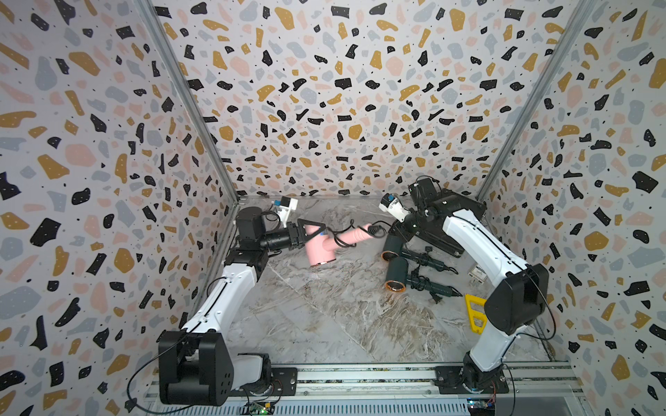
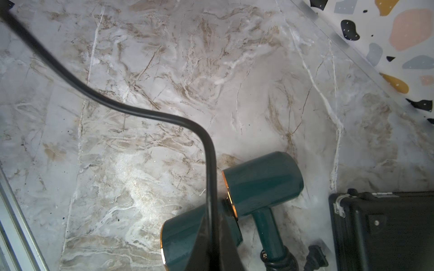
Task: Wrap the cord around the hair dryer
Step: Wrap the power cord around the hair dryer.
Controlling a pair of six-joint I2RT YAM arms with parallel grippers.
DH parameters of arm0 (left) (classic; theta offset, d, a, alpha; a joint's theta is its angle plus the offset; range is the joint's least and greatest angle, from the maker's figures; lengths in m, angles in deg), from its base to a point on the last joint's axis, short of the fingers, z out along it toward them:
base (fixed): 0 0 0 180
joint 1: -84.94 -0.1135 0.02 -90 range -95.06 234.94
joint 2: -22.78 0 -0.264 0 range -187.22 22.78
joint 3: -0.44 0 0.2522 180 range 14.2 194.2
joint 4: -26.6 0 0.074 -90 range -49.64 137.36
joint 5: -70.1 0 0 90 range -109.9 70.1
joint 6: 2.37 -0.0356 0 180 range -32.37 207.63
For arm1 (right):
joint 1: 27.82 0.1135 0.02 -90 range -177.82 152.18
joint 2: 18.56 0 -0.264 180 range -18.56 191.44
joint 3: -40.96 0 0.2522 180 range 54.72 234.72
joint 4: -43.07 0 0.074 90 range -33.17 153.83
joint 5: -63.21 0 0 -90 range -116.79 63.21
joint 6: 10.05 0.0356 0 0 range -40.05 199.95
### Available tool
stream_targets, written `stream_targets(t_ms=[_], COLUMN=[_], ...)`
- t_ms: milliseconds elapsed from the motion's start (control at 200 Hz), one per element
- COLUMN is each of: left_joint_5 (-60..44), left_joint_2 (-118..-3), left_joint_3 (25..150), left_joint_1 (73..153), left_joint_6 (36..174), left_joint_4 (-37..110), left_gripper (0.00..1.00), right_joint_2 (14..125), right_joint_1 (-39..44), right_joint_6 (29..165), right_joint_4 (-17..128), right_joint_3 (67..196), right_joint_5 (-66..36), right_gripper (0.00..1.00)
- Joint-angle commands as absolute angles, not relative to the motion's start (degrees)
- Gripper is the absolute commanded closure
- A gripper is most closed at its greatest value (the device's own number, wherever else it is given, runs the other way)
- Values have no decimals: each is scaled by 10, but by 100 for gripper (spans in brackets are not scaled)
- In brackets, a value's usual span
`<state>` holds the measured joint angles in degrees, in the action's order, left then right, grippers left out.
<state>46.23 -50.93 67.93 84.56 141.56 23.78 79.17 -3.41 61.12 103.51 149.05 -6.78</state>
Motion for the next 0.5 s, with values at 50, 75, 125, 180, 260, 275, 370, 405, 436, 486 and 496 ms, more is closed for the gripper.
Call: stream_targets(t_ms=[50, 75, 125, 180, 260, 275, 370, 405, 436, 486, 496], left_joint_5=[415, 399, 362, 331, 293, 287, 243, 223, 204, 165, 157], left_joint_2=[-506, -506, -510, -519, -539, -544, -567, -571, -574, -574, -574], left_joint_3=[719, 724, 730, 729, 716, 714, 699, 695, 695, 701, 703], left_joint_1=[792, 785, 775, 770, 769, 769, 768, 767, 767, 767, 767], left_joint_6=[1589, 1581, 1566, 1569, 1593, 1596, 1595, 1583, 1564, 1521, 1511], left_joint_4=[63, 82, 129, 140, 118, 114, 112, 125, 151, 209, 221], left_gripper=[100, 100, 100, 100, 100, 100, 100, 100, 100, 100, 100], right_joint_2=[686, 673, 647, 624, 597, 593, 566, 559, 550, 537, 534], right_joint_1=[-29, -26, -14, 4, 31, 34, 57, 67, 75, 92, 96], right_joint_6=[692, 701, 716, 719, 717, 717, 728, 738, 747, 758, 761], right_joint_4=[951, 940, 918, 912, 925, 928, 946, 949, 950, 953, 954], right_joint_3=[1383, 1360, 1315, 1278, 1245, 1240, 1211, 1199, 1192, 1182, 1179], right_joint_5=[-38, -30, -26, -32, -58, -61, -76, -80, -82, -88, -90], right_gripper=[100, 100, 100, 100, 100, 100, 100, 100, 100, 100, 100])
